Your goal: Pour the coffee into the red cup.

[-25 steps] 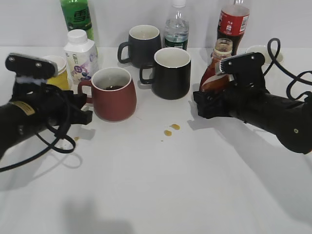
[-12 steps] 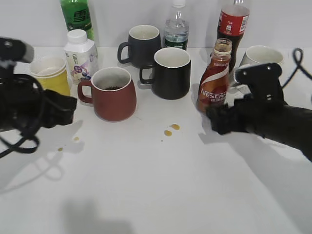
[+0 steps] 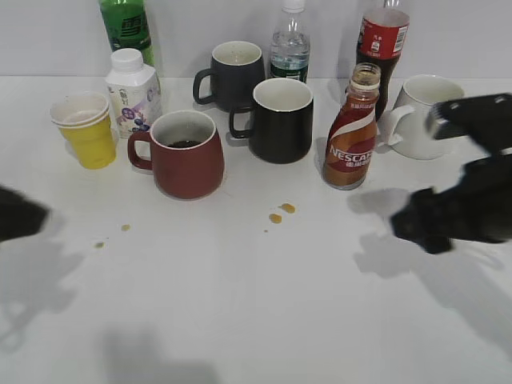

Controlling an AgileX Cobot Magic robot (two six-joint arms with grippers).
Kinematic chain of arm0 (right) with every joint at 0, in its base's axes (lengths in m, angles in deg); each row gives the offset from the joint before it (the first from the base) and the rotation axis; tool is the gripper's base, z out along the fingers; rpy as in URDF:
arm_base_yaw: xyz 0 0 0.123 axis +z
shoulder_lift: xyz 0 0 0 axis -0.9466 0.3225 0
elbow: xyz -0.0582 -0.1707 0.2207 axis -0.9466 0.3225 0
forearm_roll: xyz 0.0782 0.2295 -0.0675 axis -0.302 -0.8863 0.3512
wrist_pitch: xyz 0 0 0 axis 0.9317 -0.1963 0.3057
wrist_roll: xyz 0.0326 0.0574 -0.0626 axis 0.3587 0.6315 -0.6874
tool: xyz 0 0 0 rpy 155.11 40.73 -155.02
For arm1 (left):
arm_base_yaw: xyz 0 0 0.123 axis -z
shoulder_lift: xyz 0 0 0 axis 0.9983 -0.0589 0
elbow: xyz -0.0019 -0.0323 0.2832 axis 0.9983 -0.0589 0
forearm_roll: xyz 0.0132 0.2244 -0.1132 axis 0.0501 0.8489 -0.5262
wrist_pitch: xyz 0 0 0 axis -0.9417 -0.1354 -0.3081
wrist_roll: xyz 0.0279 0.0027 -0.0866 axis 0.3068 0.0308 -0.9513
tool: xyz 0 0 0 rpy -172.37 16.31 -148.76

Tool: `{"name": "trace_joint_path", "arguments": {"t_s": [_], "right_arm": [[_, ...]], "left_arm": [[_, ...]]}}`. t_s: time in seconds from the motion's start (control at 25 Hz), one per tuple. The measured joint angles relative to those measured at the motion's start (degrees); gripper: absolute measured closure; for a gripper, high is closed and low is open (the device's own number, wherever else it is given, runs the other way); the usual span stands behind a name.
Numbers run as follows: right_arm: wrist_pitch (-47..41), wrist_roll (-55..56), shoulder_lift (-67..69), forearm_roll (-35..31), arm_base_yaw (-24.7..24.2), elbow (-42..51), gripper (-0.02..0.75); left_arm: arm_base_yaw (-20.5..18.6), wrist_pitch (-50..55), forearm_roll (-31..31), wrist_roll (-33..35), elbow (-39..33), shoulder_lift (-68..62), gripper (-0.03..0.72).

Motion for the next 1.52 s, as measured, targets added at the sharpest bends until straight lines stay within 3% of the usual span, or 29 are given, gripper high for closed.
{"name": "trace_joint_path", "arguments": {"t_s": [0.16,0.32,0.56,0.96,1.52], "right_arm": [[-17.84,-0.39,-11.89,0.69,0.00,-1.23,0.151],[-31.09,-0.50,-24.27,1.42,0.00,-0.07,0.151],[-43.34,-0.52,-43.40,1.81,0.00,3.49,0.151],[-46.22,-0.57,-65.60,2.30,0.00,4.75,0.151],[-46.41,-0.51,-66.48,2.26,0.00,4.82,0.151]], "left_arm": [[-0.23,15.83,5.18,0.00,1.63,8.50,0.429],[-0.23,29.77,5.75,0.00,1.78,17.32,0.429],[-0.23,32.94,5.82,0.00,-0.01,30.67,0.429],[-0.23,26.13,5.70,0.00,-6.34,45.57,0.430],[-0.23,25.09,5.56,-0.05,-6.56,45.69,0.447]]}}
